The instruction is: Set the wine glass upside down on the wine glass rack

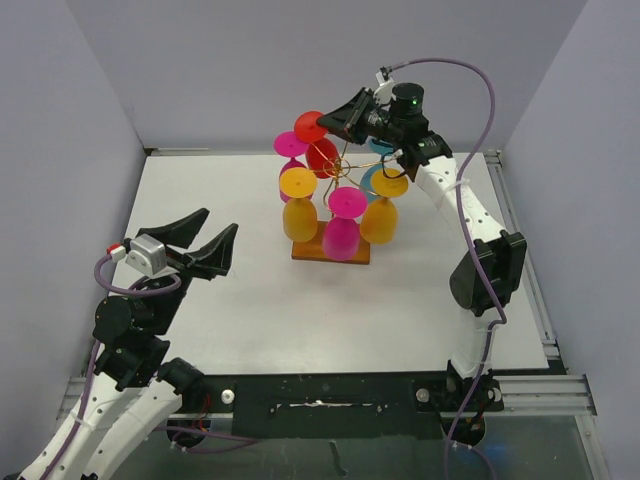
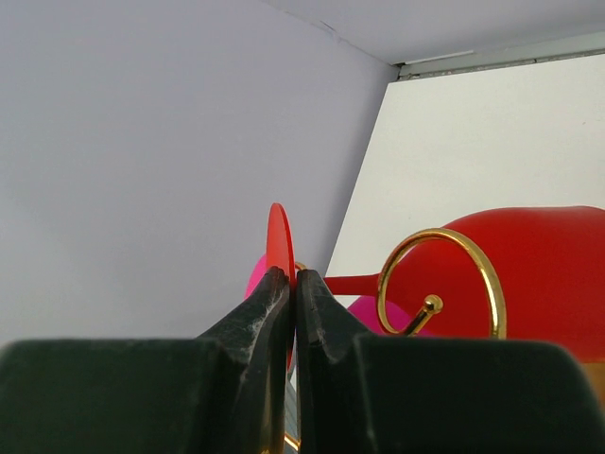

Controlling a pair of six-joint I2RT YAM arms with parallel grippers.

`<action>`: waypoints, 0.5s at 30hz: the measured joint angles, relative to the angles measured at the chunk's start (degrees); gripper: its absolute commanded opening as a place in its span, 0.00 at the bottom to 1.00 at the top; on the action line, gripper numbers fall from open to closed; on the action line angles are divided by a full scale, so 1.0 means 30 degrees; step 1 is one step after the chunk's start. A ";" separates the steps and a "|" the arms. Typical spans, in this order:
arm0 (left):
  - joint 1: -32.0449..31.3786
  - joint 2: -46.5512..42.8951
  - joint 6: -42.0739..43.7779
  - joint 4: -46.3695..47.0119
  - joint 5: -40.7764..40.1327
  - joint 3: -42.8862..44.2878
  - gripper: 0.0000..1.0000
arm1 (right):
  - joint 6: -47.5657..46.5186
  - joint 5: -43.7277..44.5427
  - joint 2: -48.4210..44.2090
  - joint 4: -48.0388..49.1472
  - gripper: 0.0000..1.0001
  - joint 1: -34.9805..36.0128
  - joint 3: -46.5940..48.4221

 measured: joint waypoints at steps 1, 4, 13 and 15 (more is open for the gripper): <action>0.0000 0.0000 0.0000 0.0000 -0.0015 0.0000 0.62 | 0.0066 0.0087 0.0000 -0.0007 0.00 0.0000 -0.0095; 0.0000 -0.0015 -0.0007 0.0000 -0.0080 0.0000 0.62 | 0.0262 0.0379 -0.0102 -0.0044 0.00 0.0000 -0.0481; 0.0000 -0.0015 -0.0007 0.0000 -0.0160 0.0000 0.62 | 0.0321 0.1887 -0.2004 -0.0306 0.00 -0.0044 -0.2178; 0.0000 -0.0015 0.0000 0.0000 -0.0204 0.0000 0.62 | 0.0321 0.2135 -0.2317 -0.0291 0.00 -0.0109 -0.2186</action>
